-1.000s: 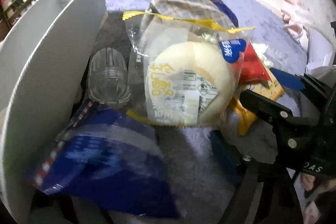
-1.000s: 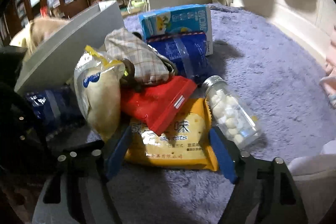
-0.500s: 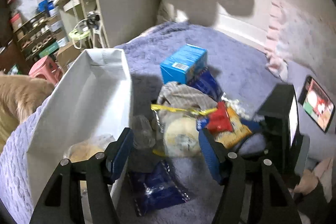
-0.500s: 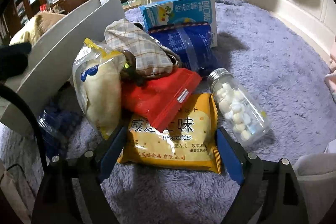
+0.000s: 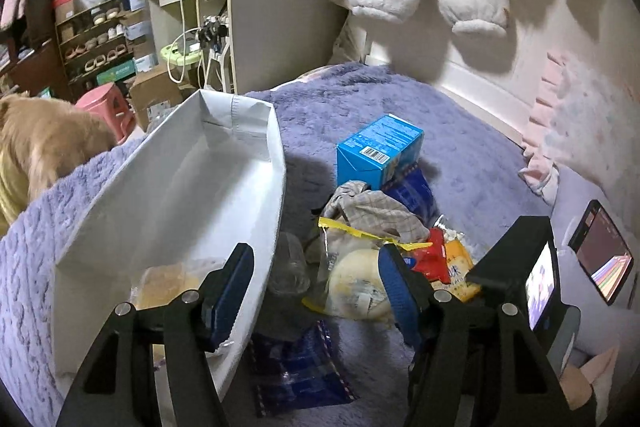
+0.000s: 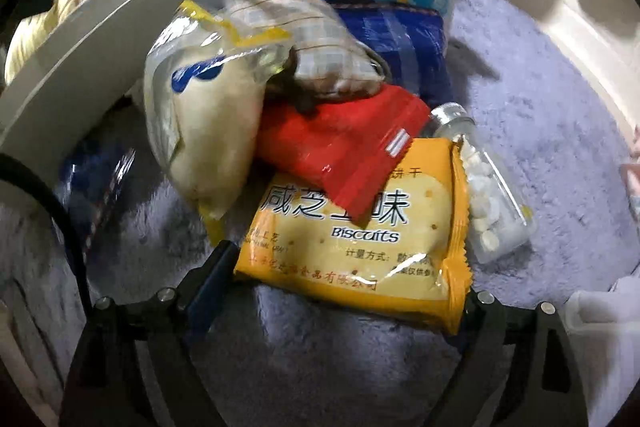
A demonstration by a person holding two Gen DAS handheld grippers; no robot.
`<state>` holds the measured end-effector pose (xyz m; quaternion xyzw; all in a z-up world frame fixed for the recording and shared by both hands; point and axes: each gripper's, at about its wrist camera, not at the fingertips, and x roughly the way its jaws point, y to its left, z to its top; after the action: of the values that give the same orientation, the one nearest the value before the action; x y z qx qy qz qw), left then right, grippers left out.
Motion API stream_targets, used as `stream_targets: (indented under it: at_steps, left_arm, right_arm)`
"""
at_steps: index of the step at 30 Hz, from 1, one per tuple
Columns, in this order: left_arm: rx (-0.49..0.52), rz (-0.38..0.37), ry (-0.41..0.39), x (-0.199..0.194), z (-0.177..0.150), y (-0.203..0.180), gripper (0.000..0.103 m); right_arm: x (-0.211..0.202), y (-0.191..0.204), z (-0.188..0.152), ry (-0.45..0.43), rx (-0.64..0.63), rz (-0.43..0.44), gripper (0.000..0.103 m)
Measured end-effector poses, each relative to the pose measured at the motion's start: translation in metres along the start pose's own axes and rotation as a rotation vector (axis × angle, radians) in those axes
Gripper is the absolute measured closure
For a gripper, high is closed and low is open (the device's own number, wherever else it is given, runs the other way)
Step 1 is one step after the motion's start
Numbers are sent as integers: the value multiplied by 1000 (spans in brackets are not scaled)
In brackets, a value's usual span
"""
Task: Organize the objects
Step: 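Reach the right tool to the yellow biscuit pack and close on it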
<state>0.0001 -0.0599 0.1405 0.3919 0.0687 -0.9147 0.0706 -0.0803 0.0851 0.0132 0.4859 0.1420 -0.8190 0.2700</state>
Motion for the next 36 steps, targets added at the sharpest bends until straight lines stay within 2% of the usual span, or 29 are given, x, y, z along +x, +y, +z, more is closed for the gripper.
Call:
stream_targets:
  at_steps: [4,7,11,12,13,14,15,16,17,18,20,22,23,24,26,28,31,33,34,35,36]
  left_arm:
    - [7,25,-38,-19,6,-13,40]
    - [32,119,-74,-32,19,-34,40]
    - [0,174,-32,-22,62,-50,40]
    - [0,213,-20,-17,69,-52,40]
    - [0,311,12,-10,76,-54,42]
    - [-42,493,95,-3,78,-52,45]
    - [-101,604,152,-3,74,-49,52]
    - [-187,625,147,-12,65,-46,52]
    - [-247,507,68,-27,49,-46,52]
    - [-260,438,31,-34,37,-46,48]
    - [-215,394,-14,-36,14,-47,48]
    - [-170,377,-61,-31,8,-42,48]
    - [-169,342,-66,-25,5,-34,48]
    - [-190,264,-59,-20,3,-20,48]
    - [-247,170,-40,-14,-1,6,48]
    - [-274,156,-26,-14,-3,30,48]
    - [-299,235,-36,-26,-12,70,48]
    - [-336,306,-53,-33,-21,95,48]
    - [-345,311,-53,-33,-22,100,50]
    - [-360,306,-56,-32,-25,108,50]
    - [-368,293,-57,-31,-26,111,50]
  right_arm:
    - [-3,-5,-4,-32,0,17,27]
    - [-3,3,-13,-87,-68,-10,28]
    - [-5,5,-18,-121,-69,5,27]
    - [-5,5,-19,-122,-71,3,27]
    - [-5,4,-19,-122,-74,4,27]
    - [-6,4,-19,-121,-81,11,27]
    - [-5,-1,-17,-118,-83,19,27]
    - [-6,-2,-17,-109,-90,21,28]
    - [-9,0,-18,-93,-105,19,29]
    - [-12,1,-18,-83,-111,24,31]
    - [-9,-13,-12,-79,-93,45,34]
    - [-13,-14,-12,-74,-84,57,40]
    - [-14,-14,-11,-75,-76,65,47]
    - [-17,-17,-9,-82,-61,81,62]
    - [-17,-26,-3,-70,-15,110,78]
    - [-19,-25,-4,-56,12,127,78]
    - [-22,-20,-7,-6,31,107,80]
    - [-31,-28,-4,29,124,143,79]
    - [-33,-38,1,39,184,170,79]
    - [-39,-45,4,57,258,202,76]
    - [-43,-53,10,98,354,231,66]
